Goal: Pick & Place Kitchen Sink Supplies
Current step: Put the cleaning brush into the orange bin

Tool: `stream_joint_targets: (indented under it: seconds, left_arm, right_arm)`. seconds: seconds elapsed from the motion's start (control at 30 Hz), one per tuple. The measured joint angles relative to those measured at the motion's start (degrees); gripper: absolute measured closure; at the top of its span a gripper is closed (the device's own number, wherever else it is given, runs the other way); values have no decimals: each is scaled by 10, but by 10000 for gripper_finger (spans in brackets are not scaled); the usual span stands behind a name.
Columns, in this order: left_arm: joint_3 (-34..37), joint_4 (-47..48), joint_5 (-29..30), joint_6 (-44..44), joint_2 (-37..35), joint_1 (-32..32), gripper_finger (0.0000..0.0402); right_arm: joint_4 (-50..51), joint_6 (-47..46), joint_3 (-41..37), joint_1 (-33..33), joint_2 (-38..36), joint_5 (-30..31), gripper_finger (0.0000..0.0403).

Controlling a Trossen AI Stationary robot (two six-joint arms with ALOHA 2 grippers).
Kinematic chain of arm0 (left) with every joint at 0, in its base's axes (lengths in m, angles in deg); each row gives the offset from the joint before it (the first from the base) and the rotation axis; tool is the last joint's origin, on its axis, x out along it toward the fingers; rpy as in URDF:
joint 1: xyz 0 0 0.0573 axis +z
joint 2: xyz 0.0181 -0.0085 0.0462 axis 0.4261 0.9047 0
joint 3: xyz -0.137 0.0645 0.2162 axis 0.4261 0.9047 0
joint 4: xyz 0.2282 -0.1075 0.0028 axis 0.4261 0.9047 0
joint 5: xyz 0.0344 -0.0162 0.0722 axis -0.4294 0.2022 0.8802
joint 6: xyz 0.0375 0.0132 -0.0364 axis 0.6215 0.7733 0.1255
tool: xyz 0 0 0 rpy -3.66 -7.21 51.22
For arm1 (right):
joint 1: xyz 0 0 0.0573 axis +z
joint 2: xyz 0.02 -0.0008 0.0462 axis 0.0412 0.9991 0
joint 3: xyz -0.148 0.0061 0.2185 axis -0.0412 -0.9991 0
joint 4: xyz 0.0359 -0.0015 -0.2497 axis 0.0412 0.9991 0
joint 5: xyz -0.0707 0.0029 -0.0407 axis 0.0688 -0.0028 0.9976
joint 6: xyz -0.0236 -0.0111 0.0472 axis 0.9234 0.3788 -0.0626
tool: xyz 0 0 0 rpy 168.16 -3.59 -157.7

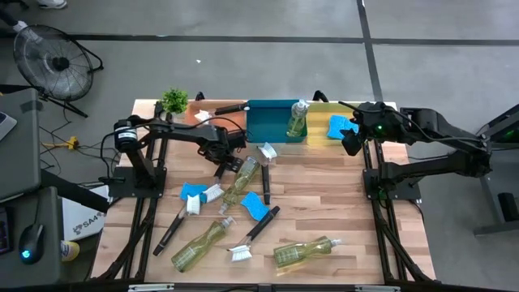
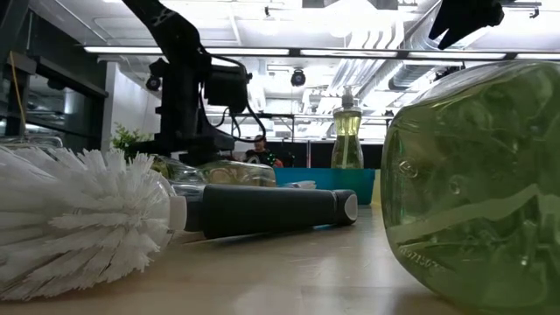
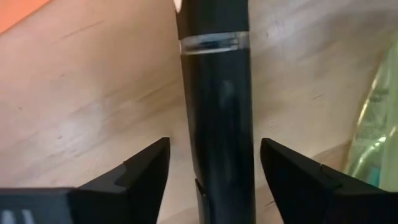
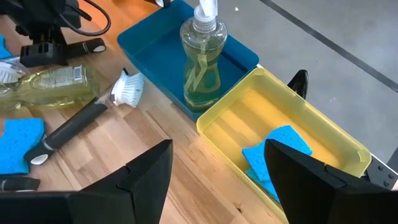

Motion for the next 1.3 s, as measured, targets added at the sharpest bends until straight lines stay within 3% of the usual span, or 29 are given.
stream_joint_targets:
  seconds: [0.37, 0.5, 0.7, 1.03, 1.17, 1.3]
  left_arm:
    - [0, 28, -22, 12, 0, 0, 293]
    - [-1, 44, -26, 31, -1, 1, 294]
    - [-16, 63, -79, 57, -2, 0, 294]
    - [-145, 191, -80, 154, -2, 0, 294]
    - [-222, 253, -42, 211, -3, 0, 294]
    - [-295, 292, 41, 277, -3, 0, 294]
  right_arm:
    - [0, 0, 0, 0, 0, 2, 155]
    - [0, 0, 0, 0, 0, 3, 155]
    - [0, 1, 0, 0, 0, 3, 155]
    - [0, 6, 0, 0, 0, 4, 155]
    - [0, 7, 0, 0, 0, 13, 155]
    - [0, 7, 0, 0, 0, 14, 155]
